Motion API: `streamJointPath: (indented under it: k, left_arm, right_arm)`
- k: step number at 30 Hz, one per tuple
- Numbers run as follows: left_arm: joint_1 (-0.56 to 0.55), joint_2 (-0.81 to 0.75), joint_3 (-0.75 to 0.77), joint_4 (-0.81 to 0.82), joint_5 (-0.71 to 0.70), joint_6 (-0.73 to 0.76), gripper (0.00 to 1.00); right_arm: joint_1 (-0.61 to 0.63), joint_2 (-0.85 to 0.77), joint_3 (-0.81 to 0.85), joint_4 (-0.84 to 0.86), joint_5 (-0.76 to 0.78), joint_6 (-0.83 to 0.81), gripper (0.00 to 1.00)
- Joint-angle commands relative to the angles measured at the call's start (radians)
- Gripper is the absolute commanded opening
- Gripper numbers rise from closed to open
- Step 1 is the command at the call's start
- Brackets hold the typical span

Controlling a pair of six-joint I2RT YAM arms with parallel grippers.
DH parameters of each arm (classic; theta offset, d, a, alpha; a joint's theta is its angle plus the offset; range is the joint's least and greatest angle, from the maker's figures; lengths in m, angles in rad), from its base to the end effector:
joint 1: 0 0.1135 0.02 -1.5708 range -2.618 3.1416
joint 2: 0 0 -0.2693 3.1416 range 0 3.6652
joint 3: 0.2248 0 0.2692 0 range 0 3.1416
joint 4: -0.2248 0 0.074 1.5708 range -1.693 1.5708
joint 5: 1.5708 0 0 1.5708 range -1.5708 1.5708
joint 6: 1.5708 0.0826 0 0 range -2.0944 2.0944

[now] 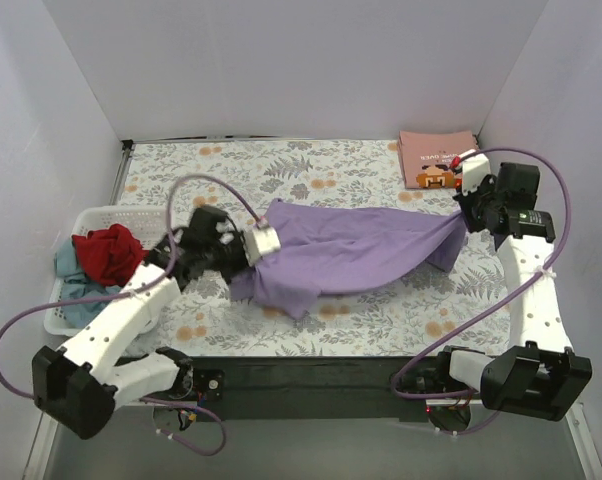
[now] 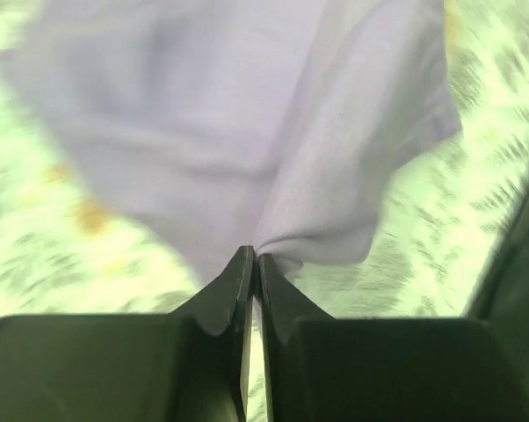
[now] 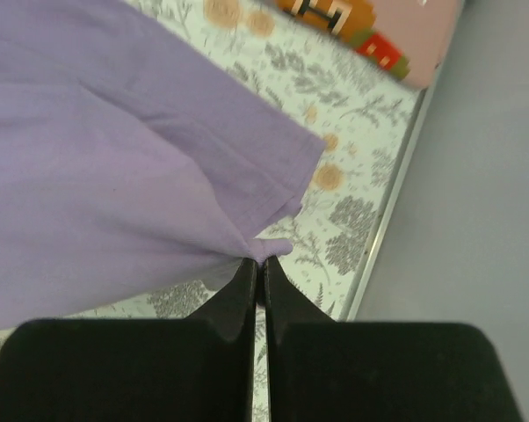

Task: Fold and stack the t-shirts
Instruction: Flatten the tshirt out

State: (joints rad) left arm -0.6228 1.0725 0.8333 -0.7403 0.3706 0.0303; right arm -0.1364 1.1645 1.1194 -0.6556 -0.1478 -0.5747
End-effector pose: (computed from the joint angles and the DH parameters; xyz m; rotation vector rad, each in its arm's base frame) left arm 0.1813 -0.1670 0.2208 0.9735 2.4123 -0.6965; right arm 0.2963 -0.0284 0.3086 -0.5696 2.1983 -0.2097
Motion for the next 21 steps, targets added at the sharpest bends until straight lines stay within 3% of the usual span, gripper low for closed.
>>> streamJointPath:
  k: [1,4,7,12,14,21]
  left_arm:
    - [0.325,0.068,0.274,-0.025,0.14,-0.024,0.0]
    - [0.551,0.188,0.515,-0.054,0.298,-0.156,0.0]
    - [0.676,0.216,0.637,-0.057,0.355,-0.242,0.0]
    - [0.747,0.089,0.736,0.019,0.318,-0.411,0.0]
    - [0.747,0.023,0.737,0.082,0.243,-0.498,0.0]
    - [0.747,-0.17,0.803,0.268,0.094,-0.624,0.0]
  right_arm:
    - [-0.003,-0.003,0.163,0.025,-0.062,0.047,0.01]
    - [-0.003,0.052,0.313,0.025,-0.097,0.105,0.01]
    - [-0.002,0.08,0.456,0.002,-0.122,0.136,0.01]
    - [-0.002,-0.007,0.591,-0.021,-0.141,0.159,0.01]
    - [-0.003,-0.055,0.606,-0.015,-0.145,0.17,0.01]
    - [-0.002,-0.215,0.677,0.085,-0.066,0.226,0.01]
